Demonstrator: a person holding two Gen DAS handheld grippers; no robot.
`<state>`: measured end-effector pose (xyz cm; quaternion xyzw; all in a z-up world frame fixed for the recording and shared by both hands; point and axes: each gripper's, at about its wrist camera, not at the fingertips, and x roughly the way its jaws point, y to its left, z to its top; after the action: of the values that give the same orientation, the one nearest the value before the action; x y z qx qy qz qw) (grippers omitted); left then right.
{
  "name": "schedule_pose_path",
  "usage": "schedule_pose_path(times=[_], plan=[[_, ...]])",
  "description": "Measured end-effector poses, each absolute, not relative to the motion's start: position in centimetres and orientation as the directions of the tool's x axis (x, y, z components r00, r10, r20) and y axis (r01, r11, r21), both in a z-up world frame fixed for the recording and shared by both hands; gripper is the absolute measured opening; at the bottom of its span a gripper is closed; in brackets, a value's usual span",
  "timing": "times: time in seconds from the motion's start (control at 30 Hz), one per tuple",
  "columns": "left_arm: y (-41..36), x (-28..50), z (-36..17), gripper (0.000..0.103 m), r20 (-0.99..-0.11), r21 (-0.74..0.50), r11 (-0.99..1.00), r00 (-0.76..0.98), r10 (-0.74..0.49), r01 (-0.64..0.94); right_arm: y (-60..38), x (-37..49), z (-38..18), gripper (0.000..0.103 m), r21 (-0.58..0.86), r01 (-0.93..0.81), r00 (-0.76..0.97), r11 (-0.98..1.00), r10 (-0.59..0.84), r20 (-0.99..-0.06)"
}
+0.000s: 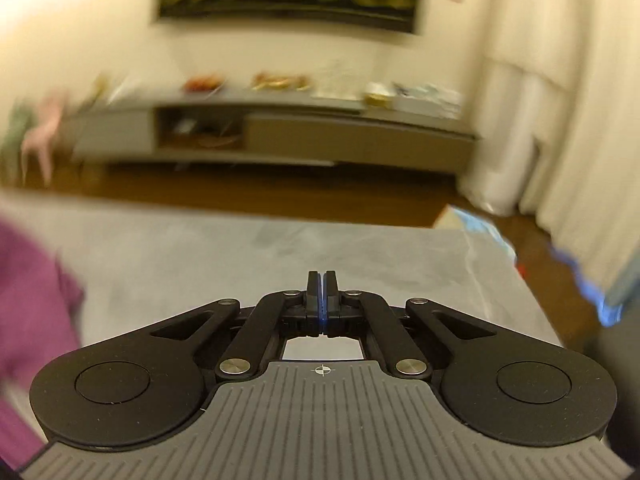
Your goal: Fold clothes
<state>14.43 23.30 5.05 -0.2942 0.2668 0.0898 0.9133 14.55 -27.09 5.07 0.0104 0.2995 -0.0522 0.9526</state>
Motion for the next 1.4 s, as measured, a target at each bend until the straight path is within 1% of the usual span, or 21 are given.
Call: schedule_pose_path(times=[0.03, 0.07, 0.13, 0.2, 0.3, 0.37, 0.4, 0.43, 0.47, 0.57, 0.63, 0.73, 0.83, 0.9, 0.97, 1.03, 1.1, 1.17, 1.23, 1.33, 1.4], plan=[[23.6, 14.2, 4.6, 0.008, -0.555, -0.494, 0.801, 0.832, 0.009, -0.339, -28.4, 14.6, 4.9, 0.008, 0.065, 0.124, 0.797, 0.990, -0.060, -0.602], [23.6, 14.2, 4.0, 0.008, -0.574, -0.488, 0.799, 0.819, 0.008, -0.350, -28.7, 15.2, 3.7, 0.014, 0.120, 0.121, 0.755, 0.985, -0.013, -0.656], [23.1, 14.3, 2.9, 0.008, -0.606, -0.488, 0.798, 0.796, -0.018, -0.354, -28.0, 16.1, 0.7, 0.074, 0.157, 0.099, 0.689, 0.983, 0.047, -0.723], [22.2, 14.4, 2.6, 0.008, -0.617, -0.489, 0.805, 0.785, -0.047, -0.336, -27.0, 16.9, -2.1, 0.086, 0.159, 0.088, 0.639, 0.983, 0.067, -0.766], [20.5, 14.2, 3.0, 0.008, -0.614, -0.444, 0.848, 0.788, -0.052, -0.289, -25.6, 17.7, -5.4, 0.086, 0.111, 0.114, 0.592, 0.987, 0.022, -0.805], [19.8, 15.0, 3.1, 0.008, -0.613, -0.421, 0.867, 0.788, -0.056, -0.267, -24.2, 17.9, -6.3, 0.077, 0.073, 0.087, 0.586, 0.993, 0.008, -0.810], [19.7, 15.4, 3.2, 0.008, -0.614, -0.420, 0.869, 0.786, -0.062, -0.260, -23.3, 17.9, -6.4, 0.049, 0.043, 0.064, 0.591, 0.997, -0.003, -0.806], [19.6, 15.6, 3.3, 0.008, -0.616, -0.420, 0.871, 0.785, -0.068, -0.254, -22.7, 18.1, -5.6, 0.004, 0.027, 0.034, 0.604, 0.999, 0.001, -0.797], [19.6, 15.8, 3.2, 0.008, -0.617, -0.418, 0.873, 0.784, -0.069, -0.252, -22.1, 18.3, -4.8, 0.000, 0.011, 0.004, 0.617, 1.000, 0.006, -0.787], [19.7, 16.2, 3.1, 0.008, -0.618, -0.407, 0.875, 0.784, -0.053, -0.262, -20.4, 18.8, -2.2, 0.000, -0.038, -0.079, 0.656, 0.996, 0.023, -0.754], [20.0, 16.1, 3.1, 0.008, -0.617, -0.406, 0.871, 0.786, -0.037, -0.277, -20.8, 18.6, 1.1, 0.000, -0.033, -0.079, 0.724, 0.996, 0.035, -0.689], [21.0, 15.5, 3.7, 0.008, -0.600, -0.422, 0.852, 0.800, -0.006, -0.310, -22.7, 16.8, 6.1, 0.000, -0.003, -0.030, 0.837, 1.000, 0.024, -0.547], [21.8, 15.2, 4.0, 0.008, -0.599, -0.430, 0.841, 0.801, 0.006, -0.328, -24.6, 13.4, 9.6, 0.000, -0.057, 0.007, 0.930, 0.998, -0.027, -0.367], [22.1, 15.4, 3.6, 0.008, -0.615, -0.428, 0.835, 0.788, 0.011, -0.346, -26.1, 11.4, 9.6, 0.000, -0.134, 0.070, 0.938, 0.989, -0.111, -0.329], [22.3, 15.6, 3.0, 0.008, -0.634, -0.427, 0.827, 0.773, 0.014, -0.365, -28.9, 11.0, 7.1, 0.000, -0.186, 0.150, 0.884, 0.971, -0.216, -0.414], [22.4, 16.0, 2.4, 0.008, -0.654, -0.422, 0.824, 0.756, 0.012, -0.378, -33.6, 11.3, 3.0, 0.004, -0.130, 0.262, 0.756, 0.956, -0.287, -0.589], [22.1, 16.3, 1.8, 0.008, -0.669, -0.416, 0.828, 0.743, 0.001, -0.376, -37.9, 10.8, -0.5, 0.018, -0.034, 0.380, 0.638, 0.924, -0.289, -0.714], [21.7, 16.5, 1.4, 0.008, -0.678, -0.411, 0.837, 0.735, -0.016, -0.361, -40.9, 8.8, -1.9, 0.035, 0.138, 0.464, 0.645, 0.875, -0.227, -0.730], [21.3, 16.6, 1.3, 0.008, -0.680, -0.404, 0.848, 0.733, -0.028, -0.343, -42.1, 8.2, -2.3, 0.060, 0.214, 0.489, 0.662, 0.846, -0.200, -0.722], [20.9, 16.8, 1.2, 0.008, -0.679, -0.387, 0.867, 0.734, -0.036, -0.315, -41.6, 9.5, -3.8, 0.077, 0.174, 0.474, 0.635, 0.863, -0.198, -0.747], [20.7, 16.9, 1.1, 0.008, -0.680, -0.370, 0.877, 0.733, -0.029, -0.308, -41.2, 9.8, -5.1, 0.078, 0.103, 0.497, 0.594, 0.862, -0.251, -0.764]])
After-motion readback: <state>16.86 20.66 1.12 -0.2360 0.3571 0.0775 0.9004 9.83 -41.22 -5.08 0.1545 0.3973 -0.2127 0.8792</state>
